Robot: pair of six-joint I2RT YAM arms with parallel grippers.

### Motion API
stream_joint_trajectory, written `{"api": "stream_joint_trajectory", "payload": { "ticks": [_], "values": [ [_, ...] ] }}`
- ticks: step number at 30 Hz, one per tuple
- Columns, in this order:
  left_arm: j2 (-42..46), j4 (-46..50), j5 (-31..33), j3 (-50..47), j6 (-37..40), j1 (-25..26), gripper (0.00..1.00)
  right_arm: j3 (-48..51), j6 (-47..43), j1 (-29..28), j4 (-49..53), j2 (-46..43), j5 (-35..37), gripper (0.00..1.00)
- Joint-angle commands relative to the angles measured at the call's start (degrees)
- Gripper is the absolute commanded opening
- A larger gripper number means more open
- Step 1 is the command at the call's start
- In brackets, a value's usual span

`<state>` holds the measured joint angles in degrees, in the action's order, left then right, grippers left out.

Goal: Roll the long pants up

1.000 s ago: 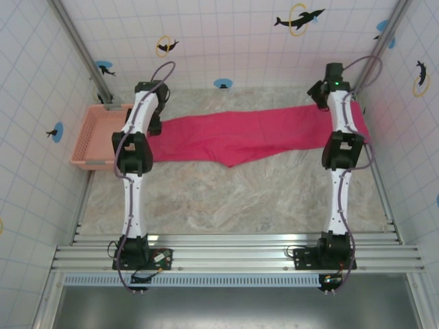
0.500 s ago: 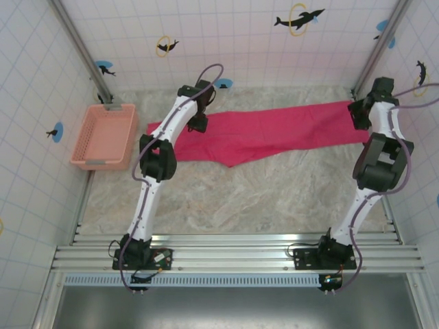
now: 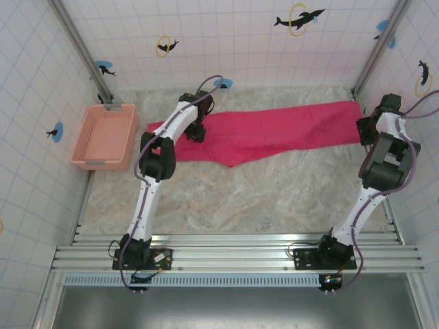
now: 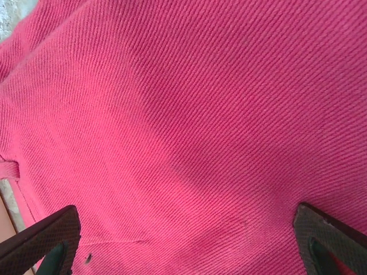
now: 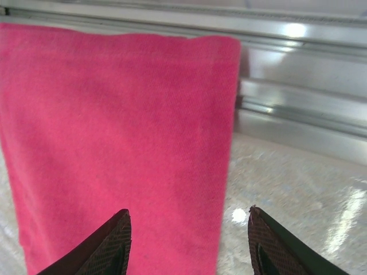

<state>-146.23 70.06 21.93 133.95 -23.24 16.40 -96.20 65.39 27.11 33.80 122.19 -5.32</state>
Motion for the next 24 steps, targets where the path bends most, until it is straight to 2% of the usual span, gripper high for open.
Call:
{"api": "stream_joint_trajectory", "payload": {
  "ticks": [1,7,11,18,21,24],
  "values": [
    [0.16,2.09,0.74,-1.64,-0.24,-0.28,0.98,-0.13,-0.70,1.50,2.92,0.21,4.91,0.57],
    [0.43,3.70,1.27,-0.05,0.21,-0.25,0.98,1.46,-1.14,2.25,3.99,0.85,8.91,0.57],
    [0.20,5.05,1.33,1.23,0.29,-0.23,0.98,1.87,-0.26,2.10,2.26,2.78,8.64,0.57],
    [0.69,7.30,1.32,1.16,-0.46,-0.15,0.97,-8.55,0.48,-1.44,6.73,10.68,9.74,0.56],
    [1.28,8.39,3.77,-0.26,-1.34,-0.37,0.97,-12.33,1.50,-3.10,8.09,13.58,9.70,0.56],
    [0.63,11.97,2.81,-2.37,-6.39,-3.24,0.98,-14.61,2.53,-4.37,9.04,15.29,9.93,0.56]
  ]
}}
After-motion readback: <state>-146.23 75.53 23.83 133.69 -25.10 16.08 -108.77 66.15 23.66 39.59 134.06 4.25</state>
